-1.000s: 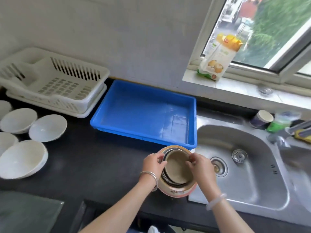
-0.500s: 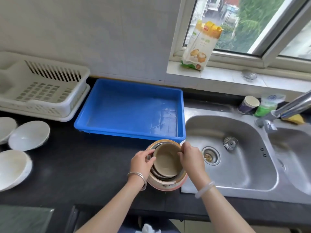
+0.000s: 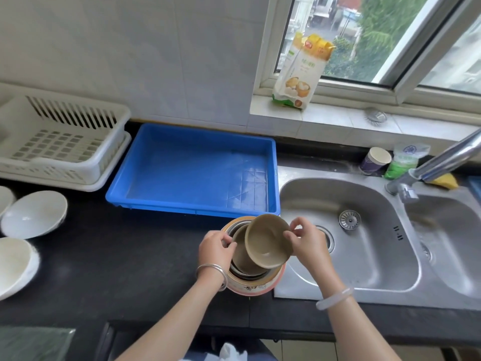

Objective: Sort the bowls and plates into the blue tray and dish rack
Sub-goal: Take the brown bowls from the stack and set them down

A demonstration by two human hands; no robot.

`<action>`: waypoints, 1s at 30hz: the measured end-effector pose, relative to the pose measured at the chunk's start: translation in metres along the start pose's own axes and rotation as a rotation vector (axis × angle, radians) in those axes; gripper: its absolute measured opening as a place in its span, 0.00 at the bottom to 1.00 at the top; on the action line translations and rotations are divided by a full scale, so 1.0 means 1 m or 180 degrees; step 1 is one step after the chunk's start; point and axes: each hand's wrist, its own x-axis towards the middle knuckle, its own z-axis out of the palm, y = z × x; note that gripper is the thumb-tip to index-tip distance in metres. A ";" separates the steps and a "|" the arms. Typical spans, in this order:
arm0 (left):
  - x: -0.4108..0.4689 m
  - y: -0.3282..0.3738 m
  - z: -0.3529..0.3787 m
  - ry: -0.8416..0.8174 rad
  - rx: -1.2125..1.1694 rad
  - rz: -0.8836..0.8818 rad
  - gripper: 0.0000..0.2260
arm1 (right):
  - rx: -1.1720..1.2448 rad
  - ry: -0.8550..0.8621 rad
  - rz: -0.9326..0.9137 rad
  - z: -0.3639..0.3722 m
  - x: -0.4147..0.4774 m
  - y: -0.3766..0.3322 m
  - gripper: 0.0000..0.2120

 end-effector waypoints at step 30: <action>0.002 -0.104 -0.139 0.1442 -0.1940 -0.1546 0.05 | 0.0631 -0.1345 -0.0613 0.100 0.014 -0.123 0.09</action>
